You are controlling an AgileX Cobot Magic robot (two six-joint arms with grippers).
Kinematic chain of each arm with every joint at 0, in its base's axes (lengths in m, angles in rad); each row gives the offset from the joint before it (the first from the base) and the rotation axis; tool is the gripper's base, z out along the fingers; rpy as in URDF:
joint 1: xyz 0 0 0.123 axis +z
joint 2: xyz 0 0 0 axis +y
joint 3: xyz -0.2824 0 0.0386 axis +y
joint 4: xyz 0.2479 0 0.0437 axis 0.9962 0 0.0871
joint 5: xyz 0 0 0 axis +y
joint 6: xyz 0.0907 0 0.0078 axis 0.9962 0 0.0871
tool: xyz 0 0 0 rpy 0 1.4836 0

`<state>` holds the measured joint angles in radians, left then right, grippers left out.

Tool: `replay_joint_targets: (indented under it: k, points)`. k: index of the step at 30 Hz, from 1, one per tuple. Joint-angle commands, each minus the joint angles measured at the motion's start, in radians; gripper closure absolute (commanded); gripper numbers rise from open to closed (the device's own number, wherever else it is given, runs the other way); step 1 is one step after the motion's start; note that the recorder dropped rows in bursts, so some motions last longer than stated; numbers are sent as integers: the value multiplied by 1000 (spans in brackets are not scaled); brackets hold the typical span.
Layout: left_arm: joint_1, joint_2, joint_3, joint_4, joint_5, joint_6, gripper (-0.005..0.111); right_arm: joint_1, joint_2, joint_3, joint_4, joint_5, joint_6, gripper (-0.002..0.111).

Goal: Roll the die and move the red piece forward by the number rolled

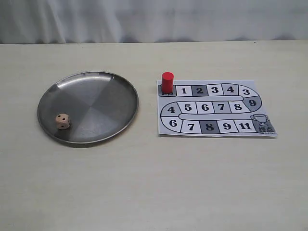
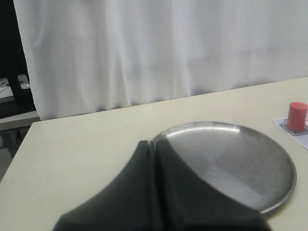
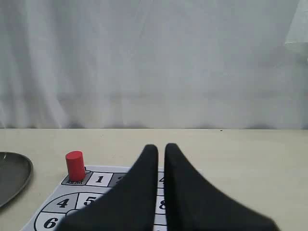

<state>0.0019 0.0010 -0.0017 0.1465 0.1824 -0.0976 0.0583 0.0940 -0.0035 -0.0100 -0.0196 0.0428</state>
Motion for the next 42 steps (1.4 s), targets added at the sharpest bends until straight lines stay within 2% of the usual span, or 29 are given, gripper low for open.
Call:
replay_joint_targets:
  k: [1, 20, 23, 28, 32, 36, 42]
  points:
    - [-2, -1, 2, -2, -9, -1, 107, 0, -3, 3, 2, 2, -5, 104]
    - [-2, -1, 2, -2, -9, -1, 107, 0, -3, 3, 2, -10, -5, 104]
    - [-2, -1, 2, -2, -9, -1, 107, 0, -3, 3, 2, -96, 3, 104]
    - [-2, -1, 2, -2, -9, -1, 107, 0, -3, 3, 2, -361, 147, 104]
    - [-2, -1, 2, -2, -9, -1, 107, 0, -1, 3, 2, -528, 160, 104]
    - [-2, -1, 2, -2, -9, -1, 107, 0, 37, -99, 2, -477, 160, 104]
    - [-2, -1, 2, -2, -9, -1, 107, 0, 271, -258, -9, -214, 160, 104]
